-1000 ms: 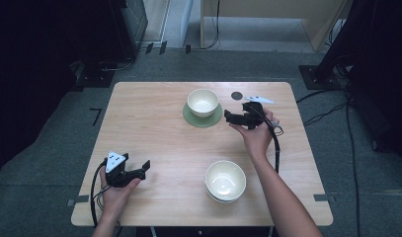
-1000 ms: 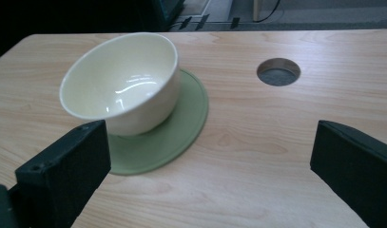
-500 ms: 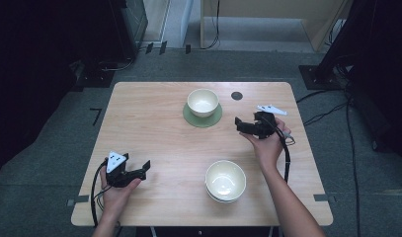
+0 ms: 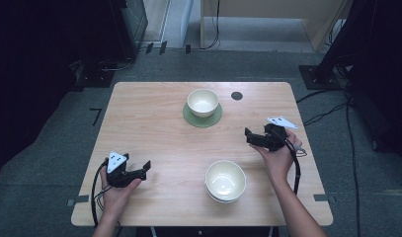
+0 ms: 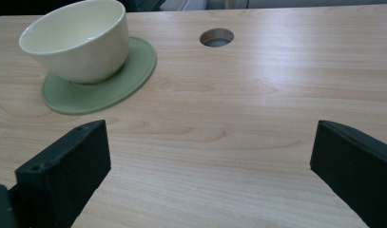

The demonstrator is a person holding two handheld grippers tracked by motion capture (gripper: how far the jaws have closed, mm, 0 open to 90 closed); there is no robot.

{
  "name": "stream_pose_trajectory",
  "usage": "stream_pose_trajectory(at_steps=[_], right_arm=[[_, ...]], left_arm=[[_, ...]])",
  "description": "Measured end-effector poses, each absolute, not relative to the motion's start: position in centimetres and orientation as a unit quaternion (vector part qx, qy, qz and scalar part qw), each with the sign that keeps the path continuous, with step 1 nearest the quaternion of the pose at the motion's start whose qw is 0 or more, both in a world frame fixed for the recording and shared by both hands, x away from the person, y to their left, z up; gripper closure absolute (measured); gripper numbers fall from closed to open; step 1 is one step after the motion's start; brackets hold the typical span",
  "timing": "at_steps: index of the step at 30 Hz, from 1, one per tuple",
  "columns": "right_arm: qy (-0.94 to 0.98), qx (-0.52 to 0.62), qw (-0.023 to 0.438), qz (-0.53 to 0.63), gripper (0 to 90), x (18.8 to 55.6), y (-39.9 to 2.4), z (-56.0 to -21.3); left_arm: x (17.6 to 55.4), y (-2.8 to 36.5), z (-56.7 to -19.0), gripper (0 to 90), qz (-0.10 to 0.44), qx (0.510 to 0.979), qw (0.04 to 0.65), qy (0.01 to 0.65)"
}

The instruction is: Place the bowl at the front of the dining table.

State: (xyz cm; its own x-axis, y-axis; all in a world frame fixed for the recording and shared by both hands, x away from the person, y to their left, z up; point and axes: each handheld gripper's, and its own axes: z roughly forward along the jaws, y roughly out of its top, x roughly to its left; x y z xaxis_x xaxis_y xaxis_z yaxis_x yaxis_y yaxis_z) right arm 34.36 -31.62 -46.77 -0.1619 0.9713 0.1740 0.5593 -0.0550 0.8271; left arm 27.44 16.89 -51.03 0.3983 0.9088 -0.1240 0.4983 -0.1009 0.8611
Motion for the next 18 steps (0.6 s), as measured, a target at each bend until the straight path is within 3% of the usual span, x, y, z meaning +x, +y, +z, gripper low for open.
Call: stream_pose_trajectory(at_steps=[18], right_arm=[[0.623, 0.617, 0.258, 0.405, 0.1, 30.3, -35.2, -48.5]], left_arm=[[27.4, 16.8, -51.0, 6.8, 0.231, 0.707, 0.446, 0.498]])
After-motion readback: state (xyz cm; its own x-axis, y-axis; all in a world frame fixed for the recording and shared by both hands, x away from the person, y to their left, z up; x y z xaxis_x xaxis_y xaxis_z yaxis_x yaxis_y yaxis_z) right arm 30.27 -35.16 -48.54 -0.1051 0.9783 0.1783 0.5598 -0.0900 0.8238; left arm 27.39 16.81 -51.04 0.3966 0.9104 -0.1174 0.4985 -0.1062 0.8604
